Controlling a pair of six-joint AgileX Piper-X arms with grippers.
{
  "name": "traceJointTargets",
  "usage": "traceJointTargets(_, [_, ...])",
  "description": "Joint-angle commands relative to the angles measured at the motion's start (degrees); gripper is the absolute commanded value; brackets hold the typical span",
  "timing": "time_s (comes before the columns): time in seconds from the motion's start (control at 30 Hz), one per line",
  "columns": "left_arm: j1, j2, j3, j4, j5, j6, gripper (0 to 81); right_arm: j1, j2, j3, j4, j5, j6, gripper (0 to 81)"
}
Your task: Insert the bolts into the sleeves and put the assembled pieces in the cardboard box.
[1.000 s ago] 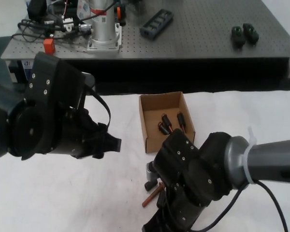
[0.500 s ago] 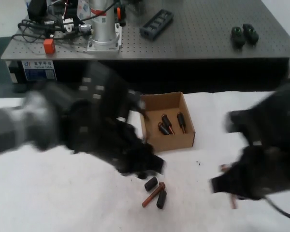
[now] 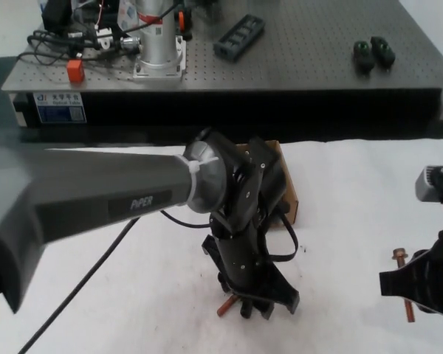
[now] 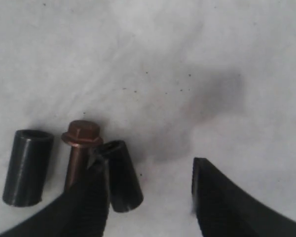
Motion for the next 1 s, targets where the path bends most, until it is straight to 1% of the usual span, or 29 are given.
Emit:
traceJointTargets(0.0, [-0.2, 0.4, -0.7, 1.3, -0.7, 0.7, 34.6, -0.6, -0.5, 0.0, -0.2, -0.5, -1.0, 3.4])
traceJointTargets(0.17, [-0.2, 0.4, -0.7, 1.8, -1.4, 0.7, 30.2, -0.6, -0.5, 0.0, -0.2, -0.5, -1.5, 3.4])
traceJointTargets(0.43, [-0.2, 0.4, -0.7, 0.4, -1.5, 0.7, 29.5, -0.6, -0.5, 0.0, -0.2, -0.5, -1.5, 3.4])
traceJointTargets(0.47, [-0.2, 0.4, -0.7, 0.0, -1.5, 0.7, 27.9, -0.6, -0.5, 0.0, -0.2, -0.5, -1.5, 3.4])
traceJointTargets(0.63, [-0.2, 0.4, -0.7, -0.1, -1.3, 0.7, 10.2, -0.6, -0.5, 0.0, -0.2, -0.5, -1.5, 3.4])
traceJointTargets(0.73, [-0.2, 0.4, -0.7, -0.1, -1.3, 2.2, 0.0, -0.6, -0.5, 0.0, -0.2, -0.5, -1.5, 3.4])
traceJointTargets(0.83, [-0.2, 0.4, -1.1, 0.2, -1.2, 2.5, 0.6, -0.6, -0.5, 0.0, -0.2, -0.5, -1.5, 3.4])
traceJointTargets(0.97, [-0.2, 0.4, -1.3, 0.9, 2.9, 3.7, 0.6, -0.6, -0.5, 0.0, -0.2, -0.5, -1.5, 3.4])
